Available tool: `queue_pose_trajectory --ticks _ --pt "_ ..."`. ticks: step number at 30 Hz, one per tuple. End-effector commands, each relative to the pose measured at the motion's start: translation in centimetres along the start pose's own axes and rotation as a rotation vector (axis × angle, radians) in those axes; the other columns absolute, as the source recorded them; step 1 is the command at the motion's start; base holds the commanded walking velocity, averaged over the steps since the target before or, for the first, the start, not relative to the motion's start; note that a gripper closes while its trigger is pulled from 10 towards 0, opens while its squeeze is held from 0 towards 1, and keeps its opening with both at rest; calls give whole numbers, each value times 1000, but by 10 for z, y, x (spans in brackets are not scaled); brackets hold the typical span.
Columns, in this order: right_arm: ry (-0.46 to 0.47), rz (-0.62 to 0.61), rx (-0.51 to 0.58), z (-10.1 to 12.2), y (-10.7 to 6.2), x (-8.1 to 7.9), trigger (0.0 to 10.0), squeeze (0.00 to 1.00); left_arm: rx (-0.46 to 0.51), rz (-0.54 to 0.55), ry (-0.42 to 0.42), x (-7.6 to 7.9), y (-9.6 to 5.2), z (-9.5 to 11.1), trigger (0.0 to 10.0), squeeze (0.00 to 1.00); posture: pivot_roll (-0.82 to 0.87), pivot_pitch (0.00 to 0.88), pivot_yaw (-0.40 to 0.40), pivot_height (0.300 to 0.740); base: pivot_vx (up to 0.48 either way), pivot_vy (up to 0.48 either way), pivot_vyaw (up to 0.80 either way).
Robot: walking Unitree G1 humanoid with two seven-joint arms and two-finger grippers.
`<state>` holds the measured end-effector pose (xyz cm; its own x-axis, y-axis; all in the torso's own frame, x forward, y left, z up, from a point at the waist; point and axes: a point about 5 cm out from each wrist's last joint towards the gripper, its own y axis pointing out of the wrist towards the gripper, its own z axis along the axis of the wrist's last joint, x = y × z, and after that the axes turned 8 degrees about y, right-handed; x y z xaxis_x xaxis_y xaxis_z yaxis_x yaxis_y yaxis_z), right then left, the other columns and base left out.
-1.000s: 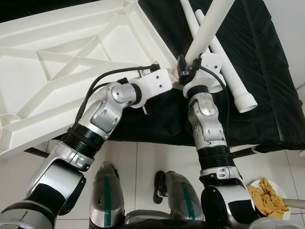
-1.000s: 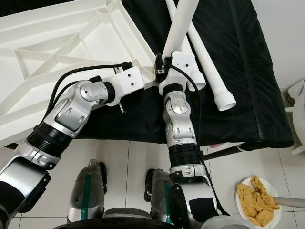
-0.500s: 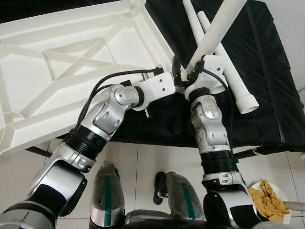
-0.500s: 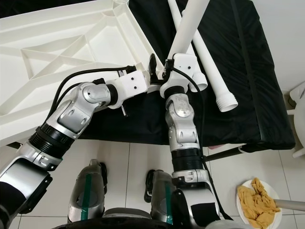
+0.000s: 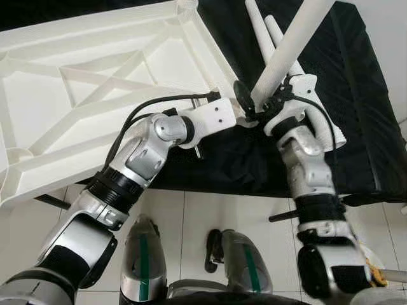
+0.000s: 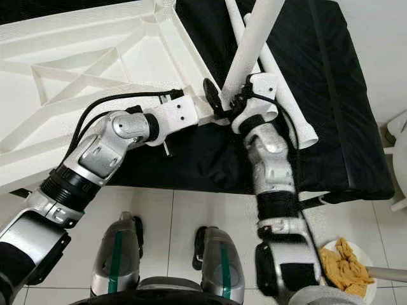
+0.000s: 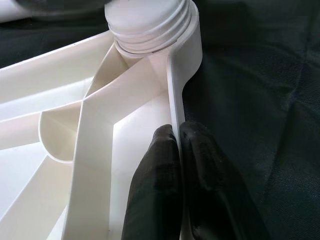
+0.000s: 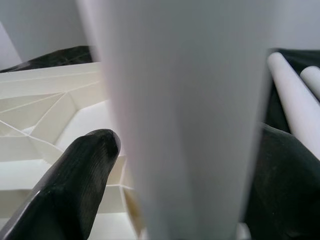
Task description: Building children table
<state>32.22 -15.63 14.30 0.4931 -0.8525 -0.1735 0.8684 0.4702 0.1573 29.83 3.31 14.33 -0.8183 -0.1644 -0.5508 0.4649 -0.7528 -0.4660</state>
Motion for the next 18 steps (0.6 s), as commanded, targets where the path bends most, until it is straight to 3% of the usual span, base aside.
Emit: queue_pose_trajectory --ticks 1,8,18 --pt "8 73 -22 -3 -3 4 10000 0 52 14 57 -3 1 14 10000 0 58 22 -83 740 0 0 0" --pt "-20 205 -104 0 -1 18 10000 0 49 18 63 -6 -1 14 10000 0 61 25 -72 740 0 0 0" --pt "-82 214 -137 9 4 40 10000 0 49 19 64 -8 -1 14 10000 0 65 28 -62 740 0 0 0"
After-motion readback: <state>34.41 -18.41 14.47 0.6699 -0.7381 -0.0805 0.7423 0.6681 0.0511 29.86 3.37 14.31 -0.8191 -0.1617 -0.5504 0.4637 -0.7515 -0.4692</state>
